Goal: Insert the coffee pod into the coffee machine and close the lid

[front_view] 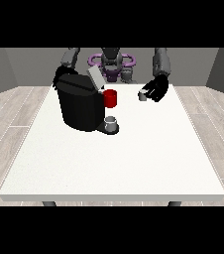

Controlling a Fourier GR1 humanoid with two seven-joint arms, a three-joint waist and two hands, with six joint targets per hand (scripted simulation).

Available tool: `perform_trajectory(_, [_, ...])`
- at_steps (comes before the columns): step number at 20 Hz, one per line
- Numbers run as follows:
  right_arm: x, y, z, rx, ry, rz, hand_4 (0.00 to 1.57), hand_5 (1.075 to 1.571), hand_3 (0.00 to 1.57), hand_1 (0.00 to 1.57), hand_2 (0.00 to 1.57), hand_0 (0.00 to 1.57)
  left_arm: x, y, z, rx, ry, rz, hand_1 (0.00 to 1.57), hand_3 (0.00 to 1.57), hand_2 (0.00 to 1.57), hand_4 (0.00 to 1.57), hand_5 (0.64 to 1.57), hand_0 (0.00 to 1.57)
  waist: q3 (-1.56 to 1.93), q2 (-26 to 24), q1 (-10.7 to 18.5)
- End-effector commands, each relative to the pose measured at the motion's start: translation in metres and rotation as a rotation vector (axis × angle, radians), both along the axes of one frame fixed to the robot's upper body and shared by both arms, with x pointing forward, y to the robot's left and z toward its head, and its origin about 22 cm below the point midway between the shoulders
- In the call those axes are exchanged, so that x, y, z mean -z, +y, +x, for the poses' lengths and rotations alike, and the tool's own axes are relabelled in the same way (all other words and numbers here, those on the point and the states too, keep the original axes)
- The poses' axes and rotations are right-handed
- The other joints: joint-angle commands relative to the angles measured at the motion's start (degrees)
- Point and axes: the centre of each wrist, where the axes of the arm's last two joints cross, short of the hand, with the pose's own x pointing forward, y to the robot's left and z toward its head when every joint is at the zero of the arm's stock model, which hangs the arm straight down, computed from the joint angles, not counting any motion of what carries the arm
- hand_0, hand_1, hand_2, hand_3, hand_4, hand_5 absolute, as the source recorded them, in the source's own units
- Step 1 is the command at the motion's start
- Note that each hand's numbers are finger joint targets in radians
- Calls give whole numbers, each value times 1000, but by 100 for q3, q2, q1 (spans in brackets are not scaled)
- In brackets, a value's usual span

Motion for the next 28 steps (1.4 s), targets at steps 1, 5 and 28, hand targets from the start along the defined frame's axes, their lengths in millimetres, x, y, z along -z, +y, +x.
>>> perform_trajectory(1, [15, 1, -6, -6, 53, 8, 493, 1571, 0, 0, 0, 0, -27, -4, 10, 64, 11, 13, 1256, 1292, 1331, 545, 1571, 1256, -2, -258, 67])
perform_trajectory(5, [7, 1, 4, -42, -1, -6, 507, 1571, 0, 0, 0, 0, -67, -9, 27, 50, -30, -6, 1235, 1291, 1323, 571, 1571, 1235, -3, 29, -152])
perform_trajectory(28, [-39, 31, 18, -110, -130, -22, 509, 1571, 0, 0, 0, 0, -184, -31, 55, -7, -197, -43, 1282, 1263, 1329, 517, 1571, 1282, -3, 485, -915])
